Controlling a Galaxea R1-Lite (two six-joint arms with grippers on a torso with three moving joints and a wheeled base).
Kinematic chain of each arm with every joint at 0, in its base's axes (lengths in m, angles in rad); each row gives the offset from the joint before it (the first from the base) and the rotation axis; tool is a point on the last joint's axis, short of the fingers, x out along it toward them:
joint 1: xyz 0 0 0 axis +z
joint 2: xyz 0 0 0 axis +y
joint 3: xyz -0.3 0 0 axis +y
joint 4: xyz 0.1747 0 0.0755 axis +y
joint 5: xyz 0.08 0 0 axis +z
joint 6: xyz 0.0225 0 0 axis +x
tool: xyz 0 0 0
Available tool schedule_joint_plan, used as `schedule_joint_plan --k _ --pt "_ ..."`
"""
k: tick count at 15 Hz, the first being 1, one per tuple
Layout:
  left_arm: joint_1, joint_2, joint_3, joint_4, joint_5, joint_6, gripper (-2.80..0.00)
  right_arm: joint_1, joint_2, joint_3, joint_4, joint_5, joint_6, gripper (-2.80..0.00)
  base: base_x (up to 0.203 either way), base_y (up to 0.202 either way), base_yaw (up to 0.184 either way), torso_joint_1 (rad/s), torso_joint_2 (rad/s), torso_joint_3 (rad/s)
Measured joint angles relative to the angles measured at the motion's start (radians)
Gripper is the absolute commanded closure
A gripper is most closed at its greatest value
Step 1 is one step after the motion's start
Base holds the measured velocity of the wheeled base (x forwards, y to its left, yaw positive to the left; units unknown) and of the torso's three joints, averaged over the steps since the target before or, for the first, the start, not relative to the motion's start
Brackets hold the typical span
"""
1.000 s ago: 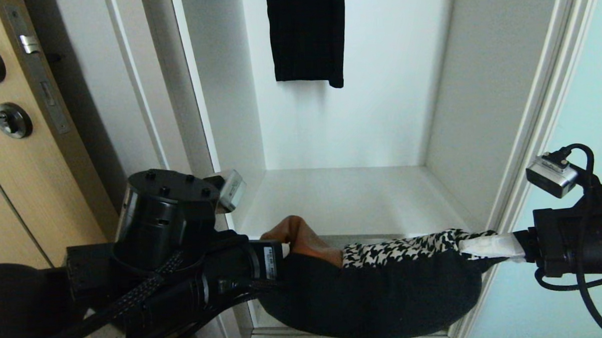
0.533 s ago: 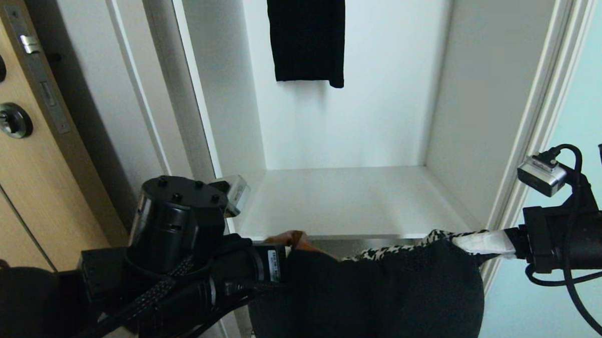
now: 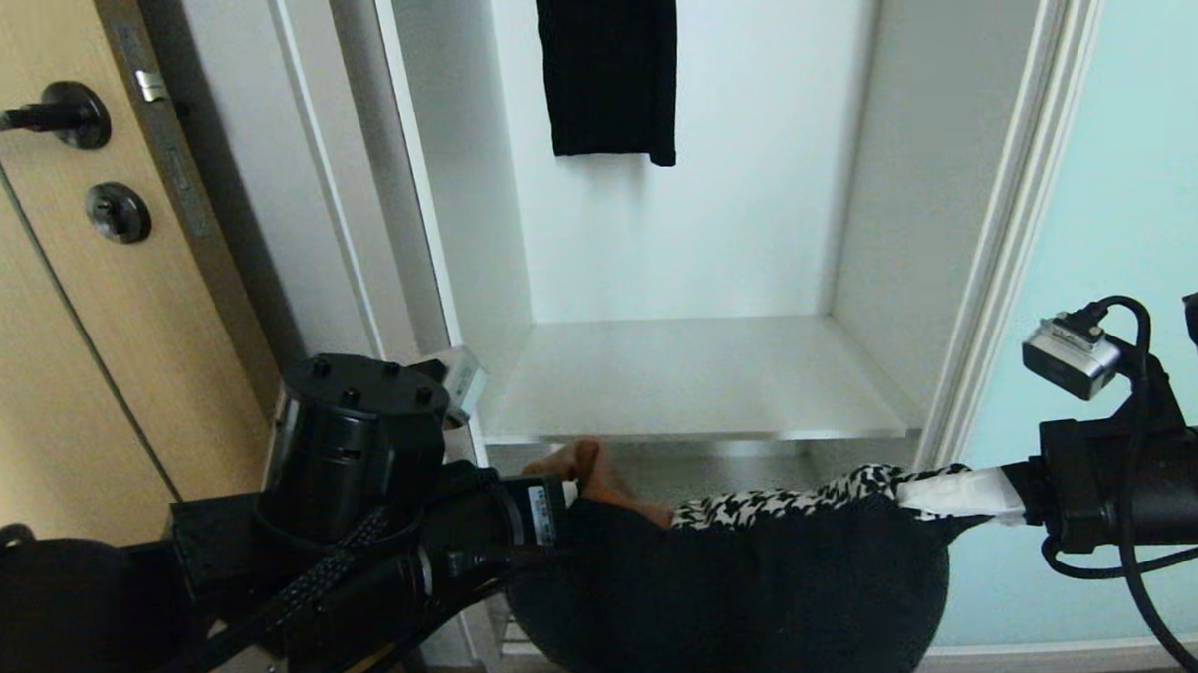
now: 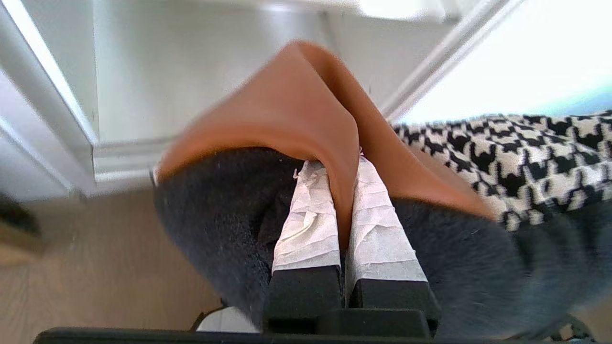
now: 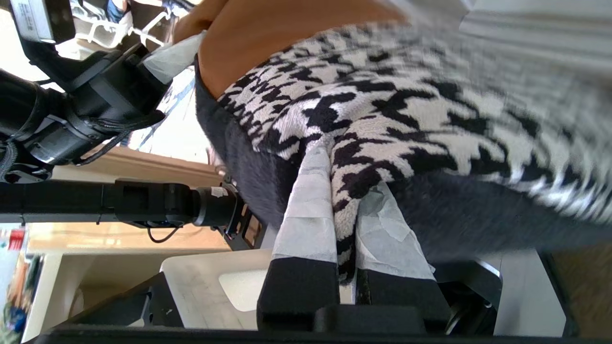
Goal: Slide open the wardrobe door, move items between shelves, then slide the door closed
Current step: Place the pillow on the lower shelf
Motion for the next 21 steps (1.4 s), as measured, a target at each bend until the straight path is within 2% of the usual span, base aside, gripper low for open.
schedule_joint_plan --k 11,21 --pt "0.000 0.022 -0.011 0.000 0.004 0.015 0.00 -0.009 -0.014 -0.006 0.000 0.001 0.001 0.00 -0.186 0.000 0.000 0.003 0.00 0.003" --pt "0.011 0.056 -0.003 -0.001 0.011 0.020 0.00 -0.009 -0.012 0.003 -0.001 0.019 0.000 0.00 0.000 0.000 0.000 0.000 0.00 0.000"
